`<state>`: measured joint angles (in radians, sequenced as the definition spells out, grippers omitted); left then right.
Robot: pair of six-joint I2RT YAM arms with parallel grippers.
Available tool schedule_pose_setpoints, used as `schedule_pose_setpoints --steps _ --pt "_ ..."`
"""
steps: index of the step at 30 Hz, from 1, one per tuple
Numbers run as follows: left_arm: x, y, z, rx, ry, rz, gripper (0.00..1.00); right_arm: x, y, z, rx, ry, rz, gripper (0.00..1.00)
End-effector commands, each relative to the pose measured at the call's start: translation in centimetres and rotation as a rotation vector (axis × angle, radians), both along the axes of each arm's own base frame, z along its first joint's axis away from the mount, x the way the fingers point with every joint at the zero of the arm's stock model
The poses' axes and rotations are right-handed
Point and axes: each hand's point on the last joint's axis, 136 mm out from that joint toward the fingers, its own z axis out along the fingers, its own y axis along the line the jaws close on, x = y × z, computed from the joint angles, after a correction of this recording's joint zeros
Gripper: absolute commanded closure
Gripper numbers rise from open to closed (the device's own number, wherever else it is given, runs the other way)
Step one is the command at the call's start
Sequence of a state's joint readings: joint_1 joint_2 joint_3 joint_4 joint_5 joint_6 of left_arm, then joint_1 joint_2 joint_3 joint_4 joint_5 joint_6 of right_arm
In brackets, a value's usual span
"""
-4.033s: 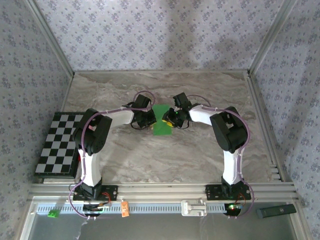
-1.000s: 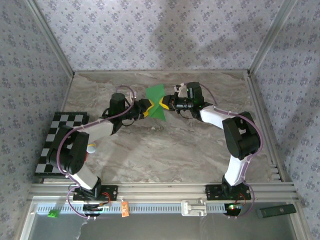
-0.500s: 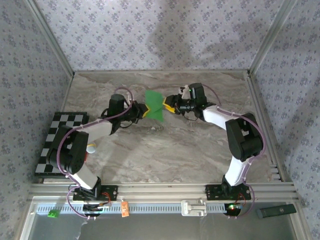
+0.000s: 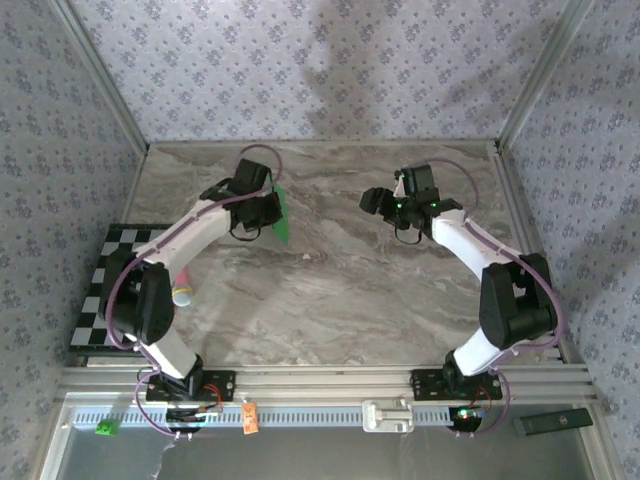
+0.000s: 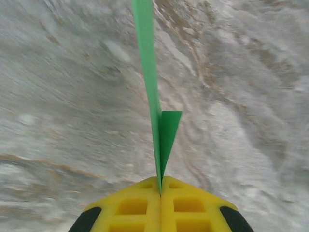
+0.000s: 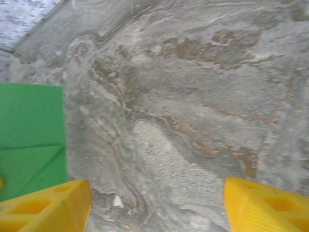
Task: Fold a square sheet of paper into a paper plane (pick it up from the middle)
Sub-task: Turn over the paper at the center of the table.
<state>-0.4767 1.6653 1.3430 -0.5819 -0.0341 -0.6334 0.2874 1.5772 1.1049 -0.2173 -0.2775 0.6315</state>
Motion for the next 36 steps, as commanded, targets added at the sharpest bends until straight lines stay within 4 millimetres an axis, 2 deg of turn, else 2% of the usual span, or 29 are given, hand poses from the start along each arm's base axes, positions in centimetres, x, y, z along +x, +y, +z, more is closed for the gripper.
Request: schedule_pose_setpoints --steps 1,5,10,14,18,23,26,30,32,34,36 --pt "-1.7 5.1 -1.0 0.506 0.073 -0.046 0.96 0.0 -1.9 0.9 -0.103 -0.035 -0.038 0.25" --pt "-0.9 5.0 -0.9 0.696 0.069 -0.065 0.96 -0.2 -3.0 0.3 -0.116 -0.015 -0.082 0.24" --pt "-0.4 2.9 -2.5 0.747 0.077 -0.086 0.95 -0.6 -4.2 -0.8 -0.110 0.025 -0.124 0.25" --pt "-0.7 -0.4 -5.3 0.665 0.120 -0.112 0.94 -0.8 -4.9 -1.2 -0.093 0.046 -0.160 0.26" --pt "-1.2 -2.8 -7.5 0.616 0.166 -0.138 0.89 -0.9 -5.4 -1.6 -0.089 0.059 -0.179 0.26" --pt "-2.0 -6.8 -9.6 0.335 0.259 -0.189 0.76 -0.9 -5.8 -1.9 -0.090 0.069 -0.194 0.26" --pt "-2.2 -7.8 -10.4 0.185 0.314 -0.176 0.70 -0.9 -5.7 -1.9 -0.083 0.070 -0.194 0.26" --pt "-1.7 -8.8 -9.1 -0.038 0.329 -0.163 0.59 -0.9 -5.3 -2.2 -0.075 0.077 -0.180 0.26" --pt "-1.1 -9.5 -7.1 -0.168 0.302 -0.165 0.53 -1.0 -4.6 -2.5 -0.067 0.087 -0.157 0.26" --pt "-0.6 -9.3 -5.5 -0.247 0.278 -0.155 0.49 -1.0 -3.4 -2.9 -0.055 0.097 -0.118 0.27" --pt "-0.2 -8.3 -3.8 -0.292 0.246 -0.128 0.44 -1.0 -1.4 -3.1 -0.041 0.101 -0.059 0.28"
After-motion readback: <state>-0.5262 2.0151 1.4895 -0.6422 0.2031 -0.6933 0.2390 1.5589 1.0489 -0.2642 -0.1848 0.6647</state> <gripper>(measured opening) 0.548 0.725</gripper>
